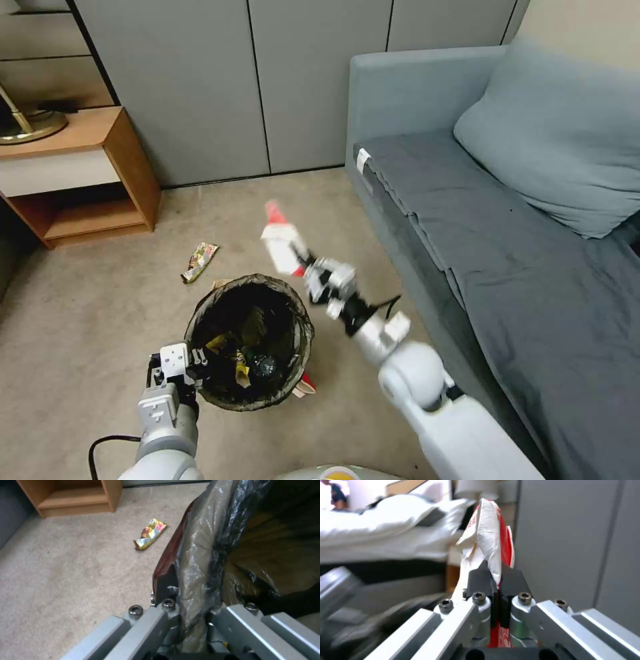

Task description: Pick up the trash bin, then pick up the garbage from the floor and place it into the trash bin.

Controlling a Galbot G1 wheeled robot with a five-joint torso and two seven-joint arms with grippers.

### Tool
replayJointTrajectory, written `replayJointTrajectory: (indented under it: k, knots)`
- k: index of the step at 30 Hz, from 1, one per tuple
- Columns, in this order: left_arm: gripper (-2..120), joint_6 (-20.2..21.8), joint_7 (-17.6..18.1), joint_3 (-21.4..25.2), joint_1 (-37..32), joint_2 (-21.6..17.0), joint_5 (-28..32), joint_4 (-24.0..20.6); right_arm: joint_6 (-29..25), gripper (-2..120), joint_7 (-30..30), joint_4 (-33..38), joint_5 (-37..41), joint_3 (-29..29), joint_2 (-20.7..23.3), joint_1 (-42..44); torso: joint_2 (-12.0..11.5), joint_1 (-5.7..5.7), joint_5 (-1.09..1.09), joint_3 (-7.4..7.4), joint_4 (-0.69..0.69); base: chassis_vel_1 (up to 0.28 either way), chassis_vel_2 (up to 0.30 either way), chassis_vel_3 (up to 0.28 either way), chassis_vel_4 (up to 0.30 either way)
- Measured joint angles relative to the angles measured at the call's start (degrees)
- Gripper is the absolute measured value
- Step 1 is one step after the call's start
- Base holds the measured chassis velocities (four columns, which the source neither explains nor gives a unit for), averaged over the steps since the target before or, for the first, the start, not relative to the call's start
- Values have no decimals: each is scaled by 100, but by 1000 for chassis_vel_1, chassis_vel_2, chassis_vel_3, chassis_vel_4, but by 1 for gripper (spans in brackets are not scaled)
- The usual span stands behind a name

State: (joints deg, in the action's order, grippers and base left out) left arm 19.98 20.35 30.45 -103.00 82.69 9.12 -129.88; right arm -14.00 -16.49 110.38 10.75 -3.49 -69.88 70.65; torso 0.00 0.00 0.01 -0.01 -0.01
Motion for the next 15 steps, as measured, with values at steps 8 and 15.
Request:
replayJointTrajectory:
  k: [8,15]
  knots:
    - [0,9,-6,-72,54,17,-11,-3,-148,0,-74,-267,-302,-250,74,324,0,0,-1,1,1,0,0,0,0]
    - [0,24,-7,-97,33,31,-11,-95,-177,0,-74,-617,-330,-298,-40,298,0,0,-1,1,1,0,0,0,0]
